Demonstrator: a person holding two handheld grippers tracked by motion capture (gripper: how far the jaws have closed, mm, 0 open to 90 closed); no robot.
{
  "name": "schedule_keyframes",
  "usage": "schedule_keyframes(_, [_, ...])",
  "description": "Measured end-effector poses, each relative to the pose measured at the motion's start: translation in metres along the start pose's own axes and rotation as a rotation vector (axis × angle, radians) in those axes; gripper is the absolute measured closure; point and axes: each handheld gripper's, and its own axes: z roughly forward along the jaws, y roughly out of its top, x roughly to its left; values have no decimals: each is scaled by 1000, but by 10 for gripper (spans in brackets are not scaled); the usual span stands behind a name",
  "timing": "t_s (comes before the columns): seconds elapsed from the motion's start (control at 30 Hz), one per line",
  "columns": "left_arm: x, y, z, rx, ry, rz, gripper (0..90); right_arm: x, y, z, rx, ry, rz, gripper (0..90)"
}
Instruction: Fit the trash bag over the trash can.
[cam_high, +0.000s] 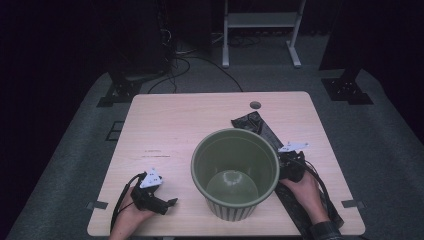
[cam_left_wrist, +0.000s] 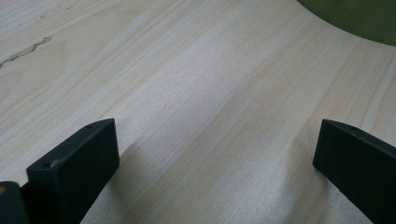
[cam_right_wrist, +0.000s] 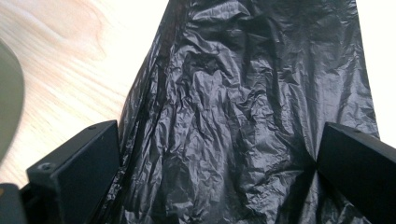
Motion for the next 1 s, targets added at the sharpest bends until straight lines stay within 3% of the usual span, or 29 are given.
schedule_keyframes(0.23, [0,0,0,0,0,0,0,1,-2,-1,-9,-10,2,20])
schedule_keyframes(0.4, [0,0,0,0,0,0,0,2,-6,-9,-55,-26,20,302])
schedule_keyframes(0.43, [0,0,0,0,1,-1,0,1,-7,-12,-57,-29,24,386])
schedule_keyframes(0.73, [0,0,0,0,0,0,0,0,-9,-18,-52,-11,17,851])
schedule_keyframes(0.9, [0,0,0,0,1,-1,0,3,-9,-18,-48,-17,-3,899])
schedule_keyframes(1.0, [0,0,0,0,0,-1,0,1,-9,-19,-46,5,-2,900])
